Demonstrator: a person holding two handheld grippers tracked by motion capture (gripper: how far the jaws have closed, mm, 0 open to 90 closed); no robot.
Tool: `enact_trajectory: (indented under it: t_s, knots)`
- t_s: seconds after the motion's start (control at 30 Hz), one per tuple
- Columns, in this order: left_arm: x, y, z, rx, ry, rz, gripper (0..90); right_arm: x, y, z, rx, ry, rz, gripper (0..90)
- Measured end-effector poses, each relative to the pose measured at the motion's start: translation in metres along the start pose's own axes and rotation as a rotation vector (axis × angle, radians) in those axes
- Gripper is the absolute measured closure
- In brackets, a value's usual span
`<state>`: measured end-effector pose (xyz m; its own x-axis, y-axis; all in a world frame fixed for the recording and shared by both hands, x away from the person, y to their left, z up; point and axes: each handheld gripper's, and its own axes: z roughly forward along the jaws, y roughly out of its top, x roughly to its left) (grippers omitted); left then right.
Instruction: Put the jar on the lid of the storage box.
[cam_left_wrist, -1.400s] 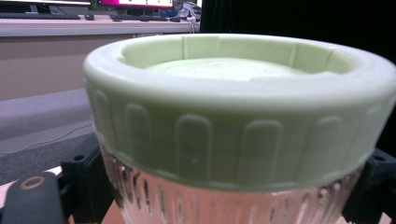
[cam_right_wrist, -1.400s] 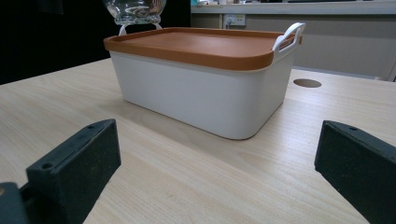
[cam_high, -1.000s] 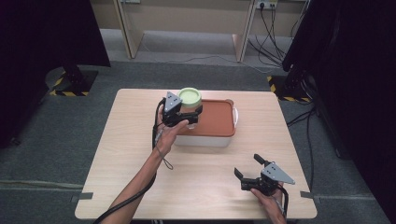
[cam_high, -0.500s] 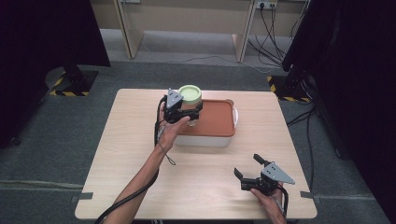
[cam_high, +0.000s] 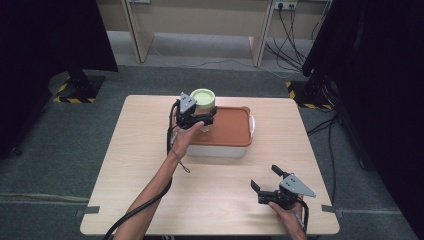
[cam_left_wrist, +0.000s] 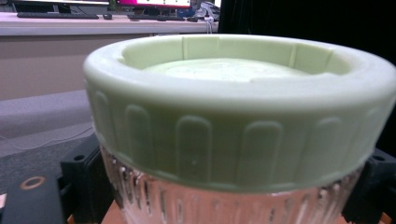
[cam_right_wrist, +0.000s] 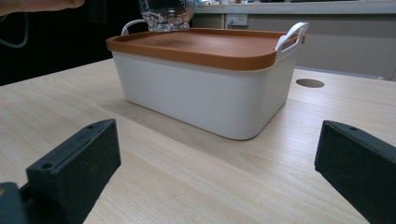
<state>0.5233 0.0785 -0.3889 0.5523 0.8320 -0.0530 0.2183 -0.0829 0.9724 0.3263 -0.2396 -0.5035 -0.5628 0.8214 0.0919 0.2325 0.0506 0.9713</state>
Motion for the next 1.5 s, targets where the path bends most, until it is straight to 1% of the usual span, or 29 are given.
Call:
enact_trajectory:
  t_s: [0.27, 0.47, 0.53, 0.67, 1.13, 1.37, 1.43, 1.5]
  knots:
    - [-0.003, -0.001, 0.006, -0.001, -0.006, -0.007, 11.2, 0.0, 0.0, 0.0, -0.001, 0.001, -0.001, 0.6]
    - [-0.006, -0.003, 0.013, 0.002, -0.005, -0.004, 11.2, 0.0, 0.0, 0.0, -0.001, 0.002, -0.003, 0.6]
    - [-0.006, -0.004, 0.015, 0.001, -0.004, -0.013, 11.2, 0.0, 0.0, 0.0, -0.002, 0.002, -0.003, 0.6]
    - [-0.006, -0.005, 0.017, 0.005, -0.002, -0.007, 11.2, 0.0, 0.0, 0.0, -0.003, 0.004, -0.003, 0.6]
    - [-0.006, -0.007, 0.022, 0.007, 0.011, -0.009, 11.2, 0.0, 0.001, -0.001, -0.005, 0.005, -0.002, 0.6]
    - [-0.008, -0.01, 0.026, 0.013, 0.014, 0.001, 11.2, 0.001, 0.001, 0.0, -0.005, 0.007, -0.004, 0.6]
    - [-0.009, -0.011, 0.026, 0.01, 0.014, 0.009, 11.2, 0.001, 0.001, -0.001, -0.006, 0.007, -0.002, 0.6]
    - [-0.009, -0.011, 0.026, 0.007, 0.015, 0.009, 11.2, 0.001, 0.001, -0.001, -0.007, 0.007, -0.004, 0.6]
